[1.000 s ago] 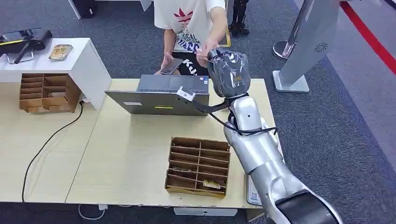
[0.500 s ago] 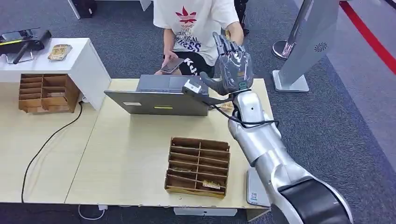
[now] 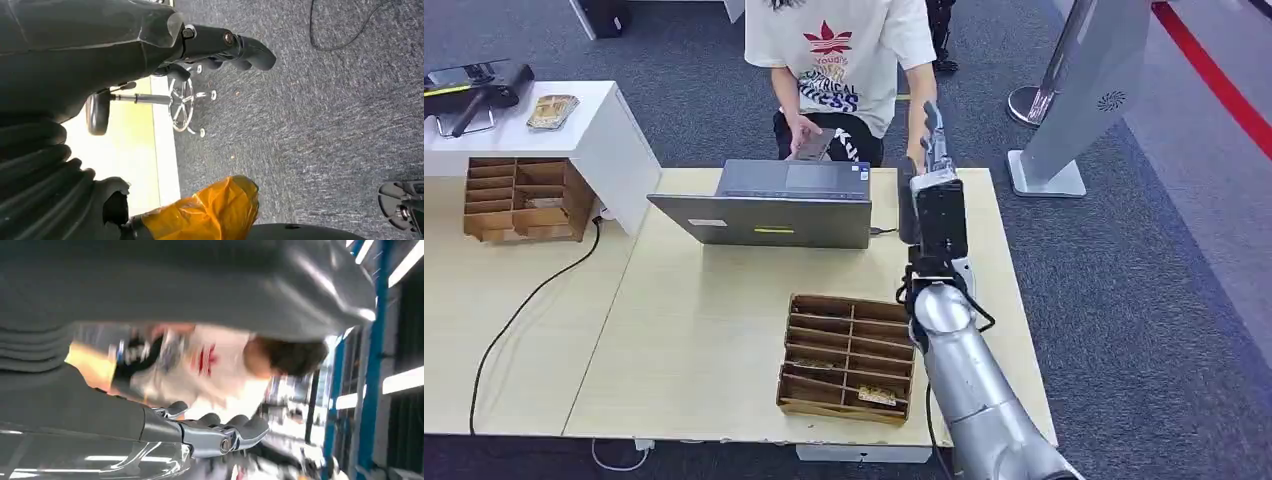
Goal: Pass the card to the sensor for recognition and then transmit it.
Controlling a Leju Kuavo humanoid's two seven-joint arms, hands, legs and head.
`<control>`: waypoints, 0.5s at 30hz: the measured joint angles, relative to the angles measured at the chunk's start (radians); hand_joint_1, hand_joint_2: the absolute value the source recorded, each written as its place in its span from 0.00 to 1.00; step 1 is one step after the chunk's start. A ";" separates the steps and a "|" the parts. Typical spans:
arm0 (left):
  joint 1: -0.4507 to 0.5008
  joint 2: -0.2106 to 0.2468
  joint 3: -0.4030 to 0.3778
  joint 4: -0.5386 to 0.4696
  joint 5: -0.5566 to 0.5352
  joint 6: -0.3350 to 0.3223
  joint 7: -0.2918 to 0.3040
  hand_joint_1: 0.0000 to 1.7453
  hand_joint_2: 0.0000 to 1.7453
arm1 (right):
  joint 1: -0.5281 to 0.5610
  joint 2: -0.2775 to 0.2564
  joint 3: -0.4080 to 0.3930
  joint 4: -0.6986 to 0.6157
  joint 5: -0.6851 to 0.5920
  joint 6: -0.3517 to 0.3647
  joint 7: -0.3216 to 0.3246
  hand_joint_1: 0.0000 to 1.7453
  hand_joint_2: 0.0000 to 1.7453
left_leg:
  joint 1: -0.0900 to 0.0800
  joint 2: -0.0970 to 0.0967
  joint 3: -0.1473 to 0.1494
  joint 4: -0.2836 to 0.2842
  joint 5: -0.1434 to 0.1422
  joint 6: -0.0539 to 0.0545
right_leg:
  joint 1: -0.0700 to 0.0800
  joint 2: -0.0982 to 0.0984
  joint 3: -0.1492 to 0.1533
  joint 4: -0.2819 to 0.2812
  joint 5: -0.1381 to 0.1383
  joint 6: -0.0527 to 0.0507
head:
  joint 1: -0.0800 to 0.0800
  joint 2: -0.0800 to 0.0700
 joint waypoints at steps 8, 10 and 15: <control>0.004 -0.008 0.000 0.000 0.025 0.029 0.012 0.00 1.00 | 0.239 -0.068 0.096 -0.263 -0.477 0.423 0.014 0.00 0.00 | 0.000 0.000 0.000 0.000 0.000 0.000 | 0.000 0.000 0.000 0.000 0.000 0.000 | 0.000 0.000; 0.004 -0.008 0.000 0.000 0.024 0.029 0.017 0.00 1.00 | 0.281 -0.094 0.115 -0.286 -0.567 0.540 0.024 0.00 0.00 | 0.000 0.000 0.000 0.000 0.000 0.000 | 0.000 0.000 0.000 0.000 0.000 0.000 | 0.000 0.000; 0.004 -0.007 0.000 0.000 -0.001 0.025 0.020 0.00 1.00 | 0.347 -0.169 0.172 -0.301 -0.702 0.854 0.034 0.00 0.00 | 0.000 0.000 0.000 0.000 0.000 0.000 | 0.000 0.000 0.000 0.000 0.000 0.000 | 0.000 0.000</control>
